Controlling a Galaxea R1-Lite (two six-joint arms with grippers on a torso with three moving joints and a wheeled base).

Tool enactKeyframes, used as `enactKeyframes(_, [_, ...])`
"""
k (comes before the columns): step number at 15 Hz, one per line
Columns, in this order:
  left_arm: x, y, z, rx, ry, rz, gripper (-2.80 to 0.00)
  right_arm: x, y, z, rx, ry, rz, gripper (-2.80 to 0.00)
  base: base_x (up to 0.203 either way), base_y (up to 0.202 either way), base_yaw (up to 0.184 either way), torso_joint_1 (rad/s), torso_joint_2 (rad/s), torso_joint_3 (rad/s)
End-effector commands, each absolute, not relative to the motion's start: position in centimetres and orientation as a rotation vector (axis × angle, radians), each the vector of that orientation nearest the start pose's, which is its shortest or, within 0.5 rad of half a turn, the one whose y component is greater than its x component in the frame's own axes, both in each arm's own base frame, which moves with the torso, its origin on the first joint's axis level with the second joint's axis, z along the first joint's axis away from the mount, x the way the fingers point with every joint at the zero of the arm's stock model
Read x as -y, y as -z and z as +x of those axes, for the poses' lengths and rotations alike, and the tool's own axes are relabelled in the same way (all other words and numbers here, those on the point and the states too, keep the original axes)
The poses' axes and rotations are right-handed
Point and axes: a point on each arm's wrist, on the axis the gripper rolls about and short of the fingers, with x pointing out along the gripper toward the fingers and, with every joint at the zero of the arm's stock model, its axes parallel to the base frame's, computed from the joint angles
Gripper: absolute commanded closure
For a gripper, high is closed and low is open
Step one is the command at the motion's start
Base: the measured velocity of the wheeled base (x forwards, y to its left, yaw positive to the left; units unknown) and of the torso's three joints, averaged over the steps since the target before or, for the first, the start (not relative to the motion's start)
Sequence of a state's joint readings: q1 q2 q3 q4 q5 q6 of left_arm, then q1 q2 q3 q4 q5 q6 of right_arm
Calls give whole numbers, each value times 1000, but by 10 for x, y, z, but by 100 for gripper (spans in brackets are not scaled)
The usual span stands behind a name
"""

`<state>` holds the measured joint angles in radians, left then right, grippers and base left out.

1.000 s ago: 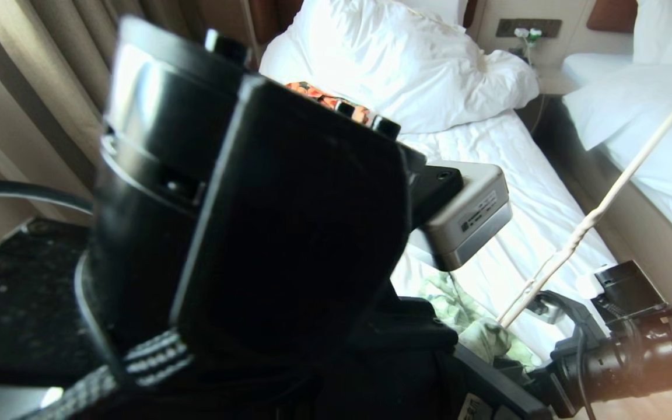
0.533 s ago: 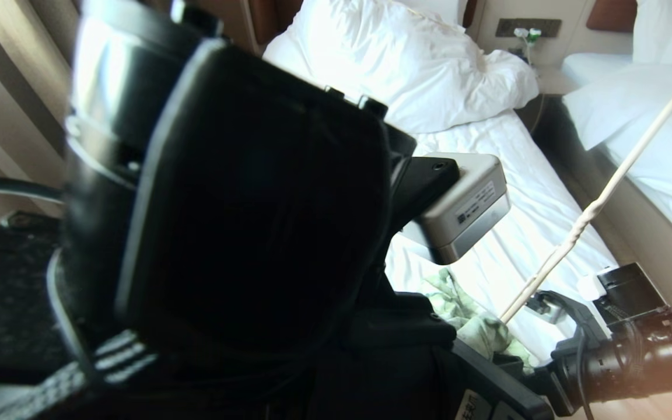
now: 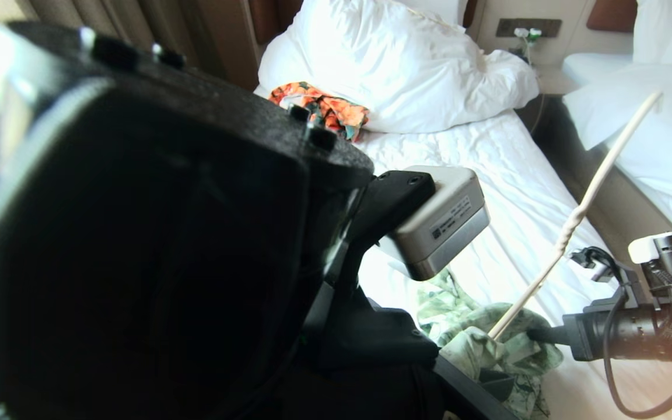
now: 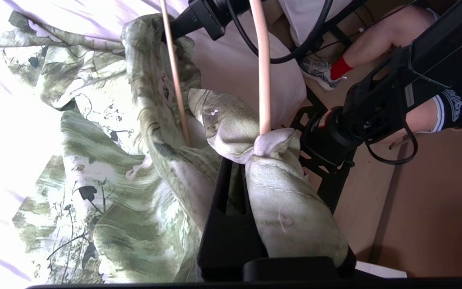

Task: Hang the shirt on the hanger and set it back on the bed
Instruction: Hook the other side of the shirt onto the hanger

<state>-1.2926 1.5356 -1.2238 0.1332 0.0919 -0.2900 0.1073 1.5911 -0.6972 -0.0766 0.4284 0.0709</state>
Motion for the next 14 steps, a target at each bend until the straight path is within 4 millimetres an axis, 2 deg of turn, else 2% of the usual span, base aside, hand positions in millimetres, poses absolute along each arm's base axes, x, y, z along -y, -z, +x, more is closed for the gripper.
enactKeyframes(1, [260, -277, 74, -523, 1120, 43, 0, -23, -151, 241, -790, -439, 217, 0, 0, 0, 0, 0, 0, 0])
enactKeyframes(6, [262, -276, 70, -530, 1135, 49, 0, -1, -161, 254, -740, -390, 257, 0, 0, 0, 0, 0, 0, 0])
enactKeyframes(11, [264, -270, 66, -547, 1142, 66, 0, 7, -175, 259, -705, -368, 261, 0, 0, 0, 0, 0, 0, 0])
enactKeyframes(14, [268, -266, 66, -560, 1141, 70, 0, 11, -188, 254, -697, -382, 277, 0, 0, 0, 0, 0, 0, 0])
